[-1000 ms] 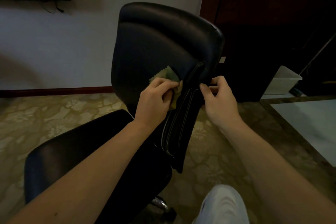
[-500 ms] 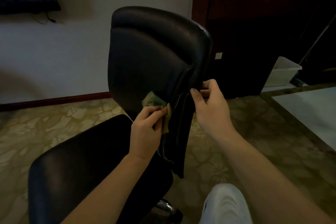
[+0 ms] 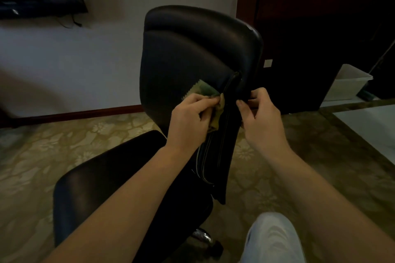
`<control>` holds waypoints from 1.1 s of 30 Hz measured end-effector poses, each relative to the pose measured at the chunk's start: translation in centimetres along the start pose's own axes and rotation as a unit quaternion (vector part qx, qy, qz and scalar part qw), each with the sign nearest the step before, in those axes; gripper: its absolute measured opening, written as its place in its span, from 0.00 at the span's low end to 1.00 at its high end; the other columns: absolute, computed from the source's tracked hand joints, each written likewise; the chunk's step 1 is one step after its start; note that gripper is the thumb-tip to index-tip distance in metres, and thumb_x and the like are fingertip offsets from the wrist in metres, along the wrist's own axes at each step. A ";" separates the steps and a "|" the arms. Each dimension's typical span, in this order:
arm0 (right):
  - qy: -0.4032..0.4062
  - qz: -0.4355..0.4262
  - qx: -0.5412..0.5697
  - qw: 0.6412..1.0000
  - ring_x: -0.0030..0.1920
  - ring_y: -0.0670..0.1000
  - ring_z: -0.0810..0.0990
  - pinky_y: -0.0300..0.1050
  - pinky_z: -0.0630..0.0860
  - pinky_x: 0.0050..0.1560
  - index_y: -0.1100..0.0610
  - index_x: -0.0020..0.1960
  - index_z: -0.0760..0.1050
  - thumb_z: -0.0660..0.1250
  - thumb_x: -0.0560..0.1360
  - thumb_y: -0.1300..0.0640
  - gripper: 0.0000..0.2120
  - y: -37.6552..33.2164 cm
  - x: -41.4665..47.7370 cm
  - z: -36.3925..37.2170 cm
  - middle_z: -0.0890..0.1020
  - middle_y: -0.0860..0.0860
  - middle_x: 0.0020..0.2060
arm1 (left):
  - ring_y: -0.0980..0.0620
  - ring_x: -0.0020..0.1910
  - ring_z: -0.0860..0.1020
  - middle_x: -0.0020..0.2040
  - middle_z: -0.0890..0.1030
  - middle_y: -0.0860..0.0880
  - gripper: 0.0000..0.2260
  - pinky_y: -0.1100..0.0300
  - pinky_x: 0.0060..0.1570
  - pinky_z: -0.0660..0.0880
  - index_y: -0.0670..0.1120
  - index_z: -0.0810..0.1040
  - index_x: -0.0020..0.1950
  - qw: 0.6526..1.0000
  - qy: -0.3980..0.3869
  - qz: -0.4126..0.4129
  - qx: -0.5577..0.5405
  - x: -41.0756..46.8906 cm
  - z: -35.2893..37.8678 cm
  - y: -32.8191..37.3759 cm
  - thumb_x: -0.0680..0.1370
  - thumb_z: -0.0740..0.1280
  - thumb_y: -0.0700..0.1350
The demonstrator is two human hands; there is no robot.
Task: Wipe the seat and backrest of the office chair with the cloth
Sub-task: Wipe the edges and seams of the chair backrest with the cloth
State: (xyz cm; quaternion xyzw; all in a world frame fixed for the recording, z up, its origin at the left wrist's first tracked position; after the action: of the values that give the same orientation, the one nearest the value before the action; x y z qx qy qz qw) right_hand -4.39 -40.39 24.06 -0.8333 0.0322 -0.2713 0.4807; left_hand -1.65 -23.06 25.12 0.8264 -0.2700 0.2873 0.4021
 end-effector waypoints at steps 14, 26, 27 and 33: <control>0.002 -0.023 -0.017 1.000 0.52 0.49 0.80 0.53 0.80 0.54 0.53 0.56 0.71 0.70 0.77 0.59 0.11 0.3 0.4 0.6 0.80 0.50 0.51 | 0.62 0.49 0.76 0.54 0.80 0.51 0.11 0.78 0.51 0.71 0.43 0.83 0.61 0.994 -0.038 -0.069 0.069 -5.3 1.4 -3.4 0.80 0.67 0.36; 0.007 -0.038 0.008 0.999 0.51 0.51 0.80 0.51 0.79 0.52 0.51 0.57 0.71 0.70 0.78 0.56 0.11 0.3 0.2 0.7 0.80 0.50 0.50 | 0.57 0.51 0.78 0.54 0.81 0.50 0.12 0.69 0.53 0.73 0.46 0.84 0.62 0.995 -0.034 0.028 0.092 1.0 -0.8 0.5 0.81 0.67 0.38; 0.013 -0.041 0.003 0.999 0.51 0.51 0.80 0.52 0.79 0.52 0.52 0.58 0.72 0.70 0.78 0.57 0.11 0.3 0.3 0.7 0.80 0.51 0.50 | 0.56 0.51 0.78 0.55 0.82 0.50 0.11 0.68 0.53 0.74 0.45 0.84 0.61 0.994 -0.043 0.036 0.093 1.0 -0.1 0.7 0.80 0.67 0.38; 0.026 -0.037 -0.008 0.999 0.51 0.50 0.80 0.54 0.80 0.53 0.52 0.60 0.72 0.69 0.78 0.58 0.12 0.9 0.4 0.9 0.80 0.51 0.50 | 0.54 0.49 0.79 0.53 0.82 0.49 0.09 0.64 0.50 0.78 0.43 0.85 0.57 0.998 -0.002 0.000 0.065 -1.0 1.1 -1.4 0.80 0.68 0.36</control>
State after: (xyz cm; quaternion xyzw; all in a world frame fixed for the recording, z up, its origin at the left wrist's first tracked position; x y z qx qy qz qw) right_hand -3.38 -40.29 23.14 -0.8306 0.0159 -0.3105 0.4621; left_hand -1.11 -23.02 23.22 0.8510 -0.2519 0.3029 0.3471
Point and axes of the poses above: each hand's wrist, its own x-axis towards the middle knuckle, its own z-axis out of the palm, y = z × x, the point moved 9 cm from there along x, towards the middle knuckle
